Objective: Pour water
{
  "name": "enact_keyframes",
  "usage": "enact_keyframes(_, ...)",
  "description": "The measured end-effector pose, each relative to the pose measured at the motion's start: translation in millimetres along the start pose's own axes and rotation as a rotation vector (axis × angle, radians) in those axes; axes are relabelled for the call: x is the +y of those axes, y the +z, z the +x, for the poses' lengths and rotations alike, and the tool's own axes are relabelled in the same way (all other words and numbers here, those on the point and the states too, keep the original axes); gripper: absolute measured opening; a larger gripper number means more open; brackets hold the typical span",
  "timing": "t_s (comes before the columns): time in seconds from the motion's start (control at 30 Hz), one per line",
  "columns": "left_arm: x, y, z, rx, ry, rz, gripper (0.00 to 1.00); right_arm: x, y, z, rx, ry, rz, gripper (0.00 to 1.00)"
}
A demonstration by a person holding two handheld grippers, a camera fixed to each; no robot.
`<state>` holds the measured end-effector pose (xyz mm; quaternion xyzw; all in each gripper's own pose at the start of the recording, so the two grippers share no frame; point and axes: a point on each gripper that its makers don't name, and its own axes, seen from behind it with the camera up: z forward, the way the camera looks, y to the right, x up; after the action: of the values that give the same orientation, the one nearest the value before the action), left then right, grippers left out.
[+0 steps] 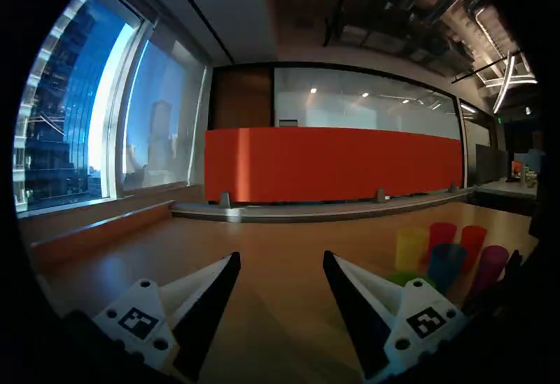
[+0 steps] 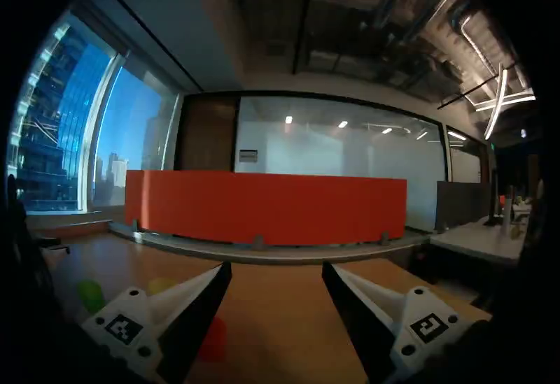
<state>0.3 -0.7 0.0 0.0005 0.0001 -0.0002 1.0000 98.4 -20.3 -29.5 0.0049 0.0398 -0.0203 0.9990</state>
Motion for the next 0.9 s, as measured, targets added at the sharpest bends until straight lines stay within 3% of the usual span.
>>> enact_keyframes(0.57,-0.2,0.0,0,0.0,0.0,0.0,0.87,10,14.6,-60,-0.001,0.012,0.009,1.0)
enact_keyframes(0.9,0.3,0.4,0,0.0,0.0,0.0,0.87,12,22.6,-84,-0.038,0.037,0.009,1.0)
